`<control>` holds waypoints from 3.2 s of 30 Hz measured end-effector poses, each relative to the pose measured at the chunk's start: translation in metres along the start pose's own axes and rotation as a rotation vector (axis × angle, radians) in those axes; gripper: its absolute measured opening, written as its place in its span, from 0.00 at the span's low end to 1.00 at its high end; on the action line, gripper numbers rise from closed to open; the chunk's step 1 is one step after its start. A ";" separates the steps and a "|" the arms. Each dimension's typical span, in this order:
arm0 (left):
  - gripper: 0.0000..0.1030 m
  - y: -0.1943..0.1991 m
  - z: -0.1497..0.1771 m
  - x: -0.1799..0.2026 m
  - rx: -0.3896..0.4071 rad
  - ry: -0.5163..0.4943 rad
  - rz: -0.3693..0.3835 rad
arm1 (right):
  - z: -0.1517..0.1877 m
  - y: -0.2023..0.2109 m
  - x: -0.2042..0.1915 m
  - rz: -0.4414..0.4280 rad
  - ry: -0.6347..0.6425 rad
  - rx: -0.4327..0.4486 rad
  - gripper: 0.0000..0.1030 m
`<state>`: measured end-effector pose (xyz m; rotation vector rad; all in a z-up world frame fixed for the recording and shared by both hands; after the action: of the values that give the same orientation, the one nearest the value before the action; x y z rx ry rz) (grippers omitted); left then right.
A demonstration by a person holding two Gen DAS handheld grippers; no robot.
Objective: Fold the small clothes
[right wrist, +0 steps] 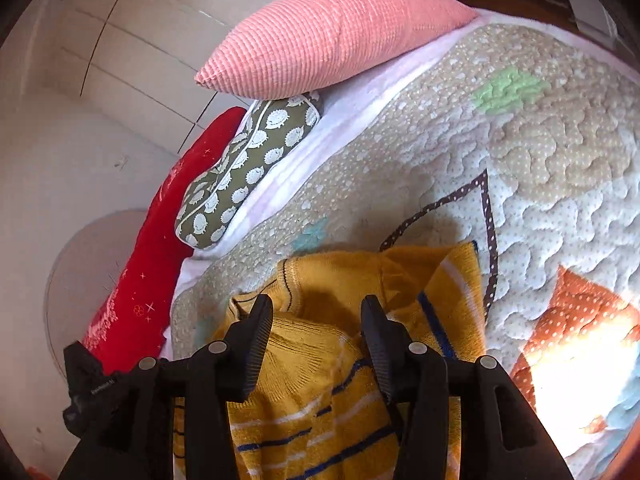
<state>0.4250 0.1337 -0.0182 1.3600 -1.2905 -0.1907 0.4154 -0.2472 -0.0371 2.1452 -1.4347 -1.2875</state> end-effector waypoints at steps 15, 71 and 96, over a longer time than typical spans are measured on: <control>0.61 -0.012 0.033 -0.004 -0.006 -0.286 -0.043 | 0.033 -0.073 -0.074 0.183 0.681 -0.339 0.02; 0.63 0.045 0.080 -0.124 -0.109 -0.095 -0.101 | 0.068 0.048 -0.059 0.288 0.494 -0.170 0.50; 0.11 0.047 0.115 -0.122 -0.112 -0.298 -0.211 | 0.121 0.073 0.004 0.393 0.360 -0.210 0.09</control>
<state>0.2678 0.1708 -0.0832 1.4064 -1.3558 -0.6216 0.2764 -0.2556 -0.0627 1.7352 -1.4028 -0.8204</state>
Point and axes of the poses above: each gripper's, at about its wrist camera, not at the fingertips, and y roughly against the way its jaws point, x to its right, z to its underside, the point moved 2 cm from there along -y, roughly the way its jaws point, and after that the axes turned 13 degrees about y, right-handed, at the moved point
